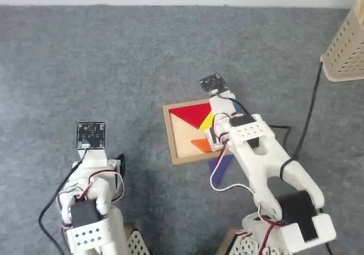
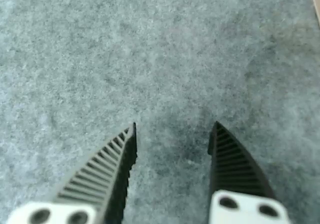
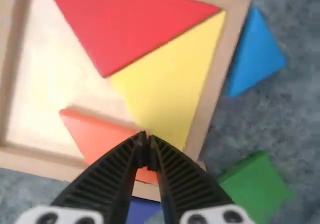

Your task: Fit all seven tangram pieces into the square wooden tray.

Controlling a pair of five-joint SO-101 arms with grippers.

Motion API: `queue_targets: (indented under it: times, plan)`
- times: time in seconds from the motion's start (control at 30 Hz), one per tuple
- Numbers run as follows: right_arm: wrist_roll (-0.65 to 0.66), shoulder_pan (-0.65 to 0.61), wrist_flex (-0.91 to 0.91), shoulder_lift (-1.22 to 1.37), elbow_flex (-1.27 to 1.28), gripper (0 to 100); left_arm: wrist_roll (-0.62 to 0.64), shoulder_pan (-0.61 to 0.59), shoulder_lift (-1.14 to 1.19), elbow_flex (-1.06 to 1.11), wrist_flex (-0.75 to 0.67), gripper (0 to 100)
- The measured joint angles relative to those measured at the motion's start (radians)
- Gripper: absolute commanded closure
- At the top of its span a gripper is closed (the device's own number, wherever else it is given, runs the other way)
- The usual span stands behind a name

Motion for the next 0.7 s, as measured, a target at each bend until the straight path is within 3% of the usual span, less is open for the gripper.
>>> queue_targets:
  times: [0.7]
  plan:
    - [-0.003, 0.120, 0.123, -0.347, 0.080, 98.8, 0.000, 0.000, 0.000, 0.000, 0.000, 77]
